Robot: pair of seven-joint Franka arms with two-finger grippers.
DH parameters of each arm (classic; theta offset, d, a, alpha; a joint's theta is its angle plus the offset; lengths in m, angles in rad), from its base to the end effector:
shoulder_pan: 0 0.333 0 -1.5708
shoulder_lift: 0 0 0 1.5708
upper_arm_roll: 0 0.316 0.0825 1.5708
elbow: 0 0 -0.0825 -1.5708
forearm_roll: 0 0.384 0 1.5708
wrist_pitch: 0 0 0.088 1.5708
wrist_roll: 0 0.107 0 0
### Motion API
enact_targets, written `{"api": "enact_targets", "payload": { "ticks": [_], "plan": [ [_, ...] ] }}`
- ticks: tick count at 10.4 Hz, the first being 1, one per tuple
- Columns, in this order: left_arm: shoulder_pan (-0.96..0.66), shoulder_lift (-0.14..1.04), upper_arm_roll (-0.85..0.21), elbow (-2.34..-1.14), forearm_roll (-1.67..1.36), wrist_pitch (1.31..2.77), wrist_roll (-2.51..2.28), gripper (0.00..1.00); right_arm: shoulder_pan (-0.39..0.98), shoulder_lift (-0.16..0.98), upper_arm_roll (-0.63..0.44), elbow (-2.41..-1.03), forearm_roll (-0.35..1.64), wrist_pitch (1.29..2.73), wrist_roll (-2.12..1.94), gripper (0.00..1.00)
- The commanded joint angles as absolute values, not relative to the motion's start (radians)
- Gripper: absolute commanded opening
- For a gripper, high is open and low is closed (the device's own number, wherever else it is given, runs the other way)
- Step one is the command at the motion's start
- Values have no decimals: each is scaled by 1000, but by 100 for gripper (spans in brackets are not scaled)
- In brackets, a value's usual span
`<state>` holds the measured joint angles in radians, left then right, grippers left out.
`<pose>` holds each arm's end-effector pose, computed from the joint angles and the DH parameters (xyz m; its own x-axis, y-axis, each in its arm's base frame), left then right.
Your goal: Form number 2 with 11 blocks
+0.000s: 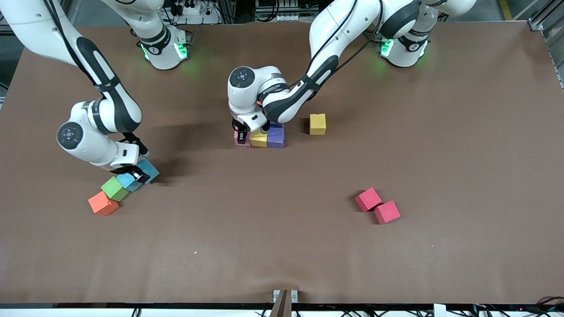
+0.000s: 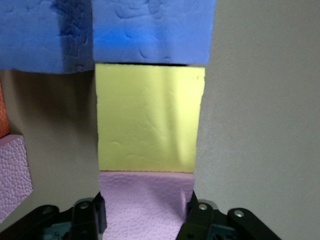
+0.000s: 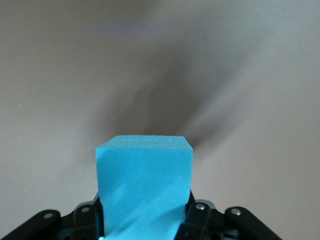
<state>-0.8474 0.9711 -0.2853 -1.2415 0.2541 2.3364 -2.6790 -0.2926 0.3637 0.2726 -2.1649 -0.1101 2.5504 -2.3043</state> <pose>0.3846 -0.6653 0.2021 0.0515 0.9864 -0.1564 0.9978 -0.0443 0.0487 0.5694 -0.0102 0.2349 -0.7068 0.7074 -0.0035 0.7064 0.7060 0.0504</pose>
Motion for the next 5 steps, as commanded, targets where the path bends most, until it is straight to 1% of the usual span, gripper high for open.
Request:
{"api": "enact_targets", "payload": {
  "ticks": [1, 2, 5],
  "plan": [
    [-865, 988, -267, -1216, 235, 2341, -2684, 59, -296, 315, 279, -2171, -10, 2548, -2309, 31],
    [-865, 988, -267, -1216, 235, 2341, -2686, 100, -290, 313, 278, -2171, 27, 2551, -2283, 30],
    [-865, 965, -270, -1219, 233, 2332, -2688, 100, -244, 314, 276, -2171, 49, 2568, -2063, 30]
  ]
}}
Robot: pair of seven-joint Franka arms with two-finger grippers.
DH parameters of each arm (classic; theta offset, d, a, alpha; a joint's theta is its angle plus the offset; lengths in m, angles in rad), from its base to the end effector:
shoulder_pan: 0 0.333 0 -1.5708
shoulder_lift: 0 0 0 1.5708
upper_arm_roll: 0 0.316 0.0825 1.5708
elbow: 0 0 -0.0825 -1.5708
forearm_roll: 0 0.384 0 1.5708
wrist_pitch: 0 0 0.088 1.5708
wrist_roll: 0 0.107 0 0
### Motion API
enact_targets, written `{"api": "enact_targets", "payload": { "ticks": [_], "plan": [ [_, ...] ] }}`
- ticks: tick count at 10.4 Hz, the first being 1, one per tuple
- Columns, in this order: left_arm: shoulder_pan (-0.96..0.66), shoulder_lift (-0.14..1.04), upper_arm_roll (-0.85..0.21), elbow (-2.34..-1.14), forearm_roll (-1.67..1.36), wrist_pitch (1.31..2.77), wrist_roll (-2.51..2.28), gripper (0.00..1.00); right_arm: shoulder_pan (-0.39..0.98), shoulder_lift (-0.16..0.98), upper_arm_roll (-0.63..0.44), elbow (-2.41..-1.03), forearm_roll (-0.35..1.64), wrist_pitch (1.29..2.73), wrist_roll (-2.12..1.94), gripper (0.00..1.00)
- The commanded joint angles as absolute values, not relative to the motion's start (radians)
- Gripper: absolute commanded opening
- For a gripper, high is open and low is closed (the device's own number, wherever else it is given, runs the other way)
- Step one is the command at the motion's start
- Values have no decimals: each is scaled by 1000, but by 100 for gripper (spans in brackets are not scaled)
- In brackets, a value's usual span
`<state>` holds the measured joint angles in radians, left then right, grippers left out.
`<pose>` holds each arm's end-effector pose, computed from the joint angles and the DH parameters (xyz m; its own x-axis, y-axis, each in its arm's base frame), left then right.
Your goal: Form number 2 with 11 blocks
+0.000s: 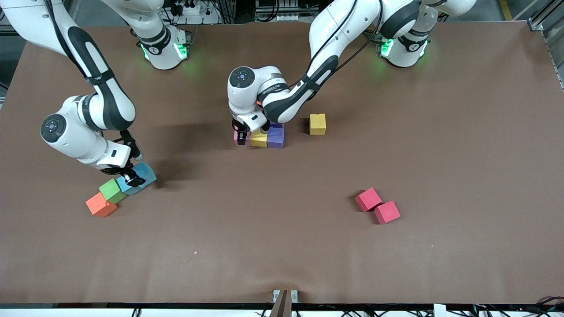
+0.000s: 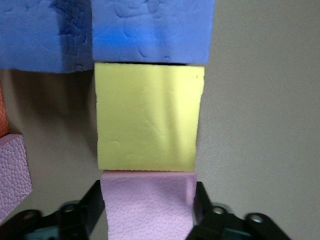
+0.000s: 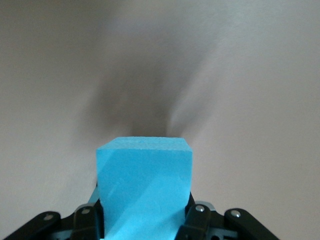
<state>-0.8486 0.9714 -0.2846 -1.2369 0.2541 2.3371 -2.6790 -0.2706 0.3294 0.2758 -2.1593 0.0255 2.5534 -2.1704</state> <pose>0.3851 -0.6663 0.2039 0.0516 0.9858 -0.1600 0.9977 -0.0439 0.0517 0.5748 0.0013 0.2563 -0.5385 0.8415 0.0439 0.8391 0.5307 0.1196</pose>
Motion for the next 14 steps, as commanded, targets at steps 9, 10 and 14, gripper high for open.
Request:
{"api": "enact_targets", "payload": {
  "ticks": [9, 10, 14],
  "plan": [
    [-763, 816, -278, -1241, 202, 2088, -2533, 100, -125, 327, 264, -2161, 49, 2585, -849, 27],
    [-711, 816, -278, -1241, 202, 2060, -2448, 100, -68, 330, 262, -2158, 46, 2586, -651, 27],
    [-481, 766, -279, -1244, 201, 1981, -2144, 100, 156, 396, 258, -2105, 29, 2580, 29, 27]
  ]
}}
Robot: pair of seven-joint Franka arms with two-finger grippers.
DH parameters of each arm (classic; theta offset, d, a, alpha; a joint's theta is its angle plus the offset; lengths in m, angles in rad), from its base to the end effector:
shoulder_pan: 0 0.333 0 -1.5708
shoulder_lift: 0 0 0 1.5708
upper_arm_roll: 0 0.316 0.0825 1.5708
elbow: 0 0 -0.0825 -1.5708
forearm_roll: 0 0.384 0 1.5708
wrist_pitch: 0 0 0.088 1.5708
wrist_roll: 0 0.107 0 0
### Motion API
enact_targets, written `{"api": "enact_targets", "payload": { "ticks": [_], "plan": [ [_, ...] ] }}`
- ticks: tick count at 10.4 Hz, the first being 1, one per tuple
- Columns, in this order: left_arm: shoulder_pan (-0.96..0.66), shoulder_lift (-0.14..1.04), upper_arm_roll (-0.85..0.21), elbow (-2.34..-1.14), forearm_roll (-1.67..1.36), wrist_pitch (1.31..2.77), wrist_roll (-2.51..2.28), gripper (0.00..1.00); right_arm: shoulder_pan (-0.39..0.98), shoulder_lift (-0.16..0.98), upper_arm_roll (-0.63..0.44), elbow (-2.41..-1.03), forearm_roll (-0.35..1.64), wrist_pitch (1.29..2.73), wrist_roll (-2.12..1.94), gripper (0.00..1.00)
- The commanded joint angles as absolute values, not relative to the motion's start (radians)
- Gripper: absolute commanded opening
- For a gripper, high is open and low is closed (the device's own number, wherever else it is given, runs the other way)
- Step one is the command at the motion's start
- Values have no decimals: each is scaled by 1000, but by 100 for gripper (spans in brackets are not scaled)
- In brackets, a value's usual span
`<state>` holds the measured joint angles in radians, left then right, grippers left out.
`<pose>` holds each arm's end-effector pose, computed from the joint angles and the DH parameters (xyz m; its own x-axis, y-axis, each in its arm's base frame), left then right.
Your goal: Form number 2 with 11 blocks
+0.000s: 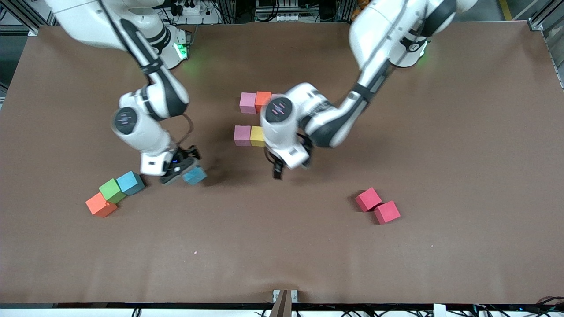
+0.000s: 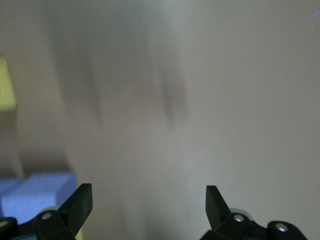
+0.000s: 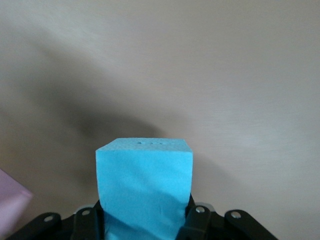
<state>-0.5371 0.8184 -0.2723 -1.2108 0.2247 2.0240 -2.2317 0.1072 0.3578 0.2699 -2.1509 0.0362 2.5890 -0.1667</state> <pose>0.5703 -0.4975 0.2989 0.1592 0.9872 -0.0089 0.9870 -0.1590 0.0218 0.5391 0.2113 0.2469 0.8783 0.4661 0.1063 0.4758 -0.8740 -0.0987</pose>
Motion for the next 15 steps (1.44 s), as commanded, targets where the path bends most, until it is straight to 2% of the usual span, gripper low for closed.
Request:
{"api": "enact_targets", "payload": {
  "ticks": [1, 3, 6, 8, 10, 11, 15],
  "plan": [
    [-416, 762, -279, -1244, 201, 1971, -2073, 100, 199, 405, 258, -2082, 29, 2576, 138, 27],
    [-329, 764, -279, -1262, 202, 1973, -1949, 100, 276, 442, 230, -2010, 28, 2508, 297, 26],
    [-194, 762, -311, -1314, 202, 1992, -1845, 100, 411, 494, 154, -1971, 12, 2494, 431, 26],
    [-123, 718, -336, -1441, 221, 2067, -1795, 100, 524, 537, 73, -1944, 6, 2494, 521, 26],
    [-91, 649, -336, -1619, 222, 2220, -1628, 100, 534, 538, 66, -1950, 8, 2490, 525, 26],
    [-66, 640, -336, -1653, 224, 2249, -1552, 100, 549, 538, 66, -1954, 8, 2488, 540, 26],
    [-52, 657, -334, -1661, 233, 2295, -1323, 100, 580, 525, 67, -1954, 6, 2424, 601, 26]
  ]
}}
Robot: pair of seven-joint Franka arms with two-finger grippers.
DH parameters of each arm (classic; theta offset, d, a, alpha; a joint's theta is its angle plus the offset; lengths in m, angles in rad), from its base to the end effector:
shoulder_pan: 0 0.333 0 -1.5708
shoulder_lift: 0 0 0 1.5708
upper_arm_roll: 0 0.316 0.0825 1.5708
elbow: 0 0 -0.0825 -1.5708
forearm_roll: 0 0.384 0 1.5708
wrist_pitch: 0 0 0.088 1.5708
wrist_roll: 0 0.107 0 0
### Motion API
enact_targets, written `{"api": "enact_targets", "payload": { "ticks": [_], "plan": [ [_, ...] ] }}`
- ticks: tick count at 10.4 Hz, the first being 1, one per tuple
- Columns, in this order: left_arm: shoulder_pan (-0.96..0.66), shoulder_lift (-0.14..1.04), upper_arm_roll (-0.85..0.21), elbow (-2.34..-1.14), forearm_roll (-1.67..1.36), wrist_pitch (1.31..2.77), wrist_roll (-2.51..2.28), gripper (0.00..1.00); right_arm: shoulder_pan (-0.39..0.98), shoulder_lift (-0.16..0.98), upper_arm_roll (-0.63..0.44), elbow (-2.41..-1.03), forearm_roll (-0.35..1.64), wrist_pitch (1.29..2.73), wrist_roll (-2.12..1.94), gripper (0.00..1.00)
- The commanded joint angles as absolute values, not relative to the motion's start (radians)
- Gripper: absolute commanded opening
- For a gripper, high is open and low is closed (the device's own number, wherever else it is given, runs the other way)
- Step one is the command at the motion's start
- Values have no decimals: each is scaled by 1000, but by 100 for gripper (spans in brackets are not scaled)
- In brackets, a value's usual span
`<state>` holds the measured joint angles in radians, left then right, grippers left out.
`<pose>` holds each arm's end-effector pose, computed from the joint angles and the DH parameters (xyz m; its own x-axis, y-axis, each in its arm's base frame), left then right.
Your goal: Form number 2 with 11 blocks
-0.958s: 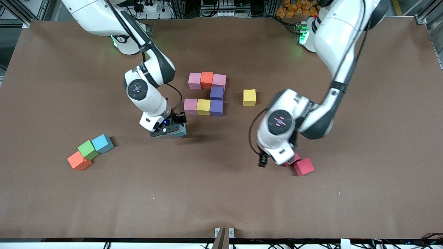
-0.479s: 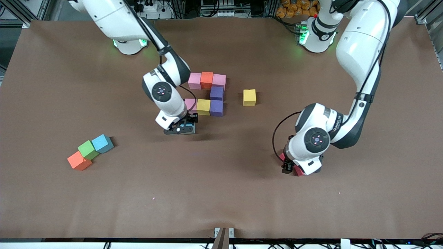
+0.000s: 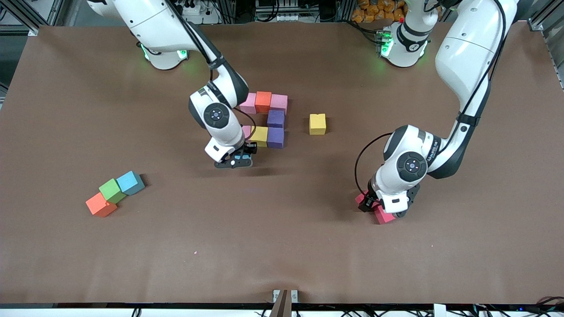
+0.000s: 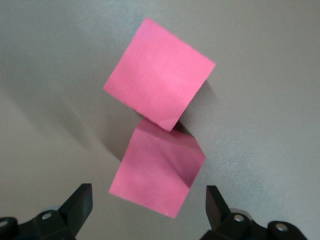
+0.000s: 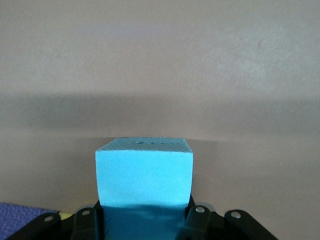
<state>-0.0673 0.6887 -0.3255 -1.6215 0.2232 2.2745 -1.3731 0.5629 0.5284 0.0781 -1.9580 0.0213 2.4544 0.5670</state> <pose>0.6510 -0.2326 0.2362 0.6171 0.7863 -0.0320 0.7869 -0.6169 0.0146 0.4935 0.3665 0.2013 0.9974 0.0480 -0.0546 0.0465 -0.9985 -0.0273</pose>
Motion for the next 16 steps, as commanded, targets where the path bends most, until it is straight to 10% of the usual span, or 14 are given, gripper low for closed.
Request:
{"api": "enact_targets", "payload": {
  "ticks": [1, 11, 12, 14, 16],
  "plan": [
    [-54, 675, -331, -1657, 236, 2301, -1321, 100, 580, 523, 67, -1954, 6, 2410, 601, 26],
    [-58, 744, -327, -1655, 351, 2385, -1307, 100, 571, 515, 72, -1965, -32, 2375, 652, 27],
    [-58, 741, -327, -1654, 351, 2384, -1308, 100, 566, 517, 74, -1965, -31, 2373, 652, 34],
    [-57, 738, -327, -1654, 350, 2384, -1316, 100, 561, 520, 72, -1965, -29, 2373, 653, 100],
    [-54, 733, -327, -1652, 351, 2384, -1312, 100, 549, 519, 72, -1957, -28, 2375, 647, 100]
  ]
}}
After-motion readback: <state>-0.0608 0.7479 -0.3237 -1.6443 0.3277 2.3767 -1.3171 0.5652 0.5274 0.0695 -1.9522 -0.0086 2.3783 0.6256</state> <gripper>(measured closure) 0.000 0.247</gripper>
